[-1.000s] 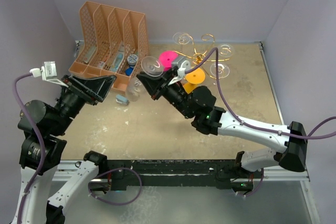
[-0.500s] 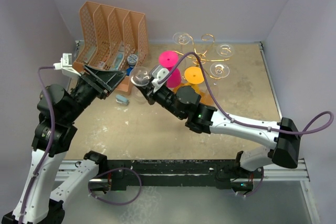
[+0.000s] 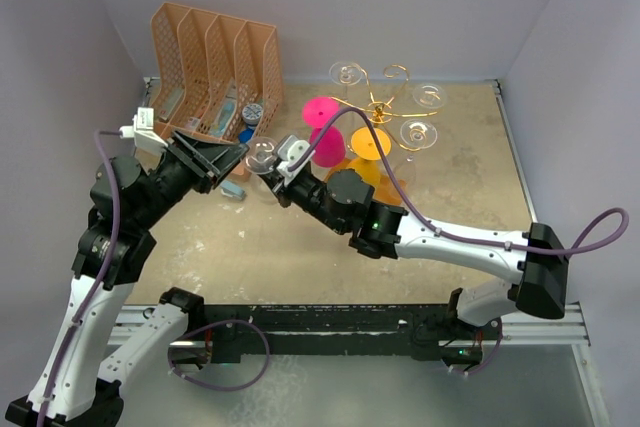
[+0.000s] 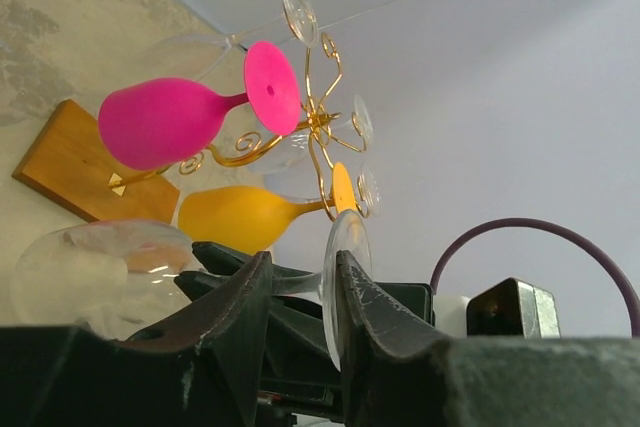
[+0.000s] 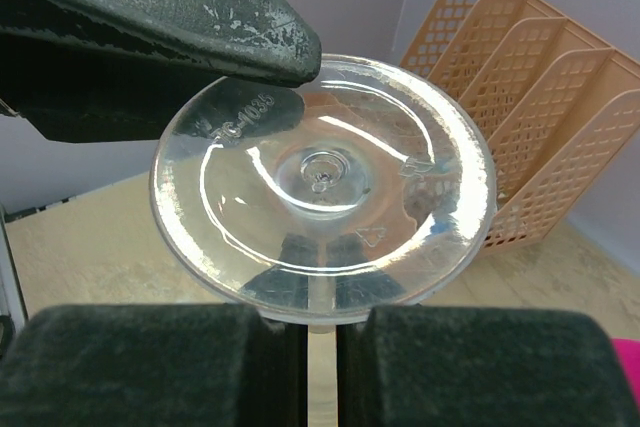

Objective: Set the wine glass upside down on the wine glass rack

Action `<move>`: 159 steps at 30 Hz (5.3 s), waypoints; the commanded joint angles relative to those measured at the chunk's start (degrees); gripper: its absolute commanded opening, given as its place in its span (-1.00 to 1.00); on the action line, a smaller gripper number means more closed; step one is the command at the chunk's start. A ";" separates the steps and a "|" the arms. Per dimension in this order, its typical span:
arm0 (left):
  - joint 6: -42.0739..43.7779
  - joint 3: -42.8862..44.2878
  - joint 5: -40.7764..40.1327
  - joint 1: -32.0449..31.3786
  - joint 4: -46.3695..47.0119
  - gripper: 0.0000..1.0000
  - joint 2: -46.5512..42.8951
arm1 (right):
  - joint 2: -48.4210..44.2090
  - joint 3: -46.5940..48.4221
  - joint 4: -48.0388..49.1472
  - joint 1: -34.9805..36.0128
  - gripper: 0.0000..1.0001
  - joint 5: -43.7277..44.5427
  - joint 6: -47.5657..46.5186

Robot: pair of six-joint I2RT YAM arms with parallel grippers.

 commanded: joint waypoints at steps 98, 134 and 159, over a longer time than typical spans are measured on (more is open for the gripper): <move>13.78 12.30 -18.27 0.32 -4.53 0.07 -4.81 | 5.76 33.05 -8.20 -19.44 -1.00 -26.96 65.58; 15.06 2.17 -19.52 0.30 -9.82 0.07 -9.66 | 10.35 35.56 -21.71 -52.94 -1.00 -26.12 74.63; 16.30 3.66 -17.75 0.35 -12.83 0.08 -7.66 | 4.86 28.59 -30.05 -53.98 -1.00 -25.64 75.69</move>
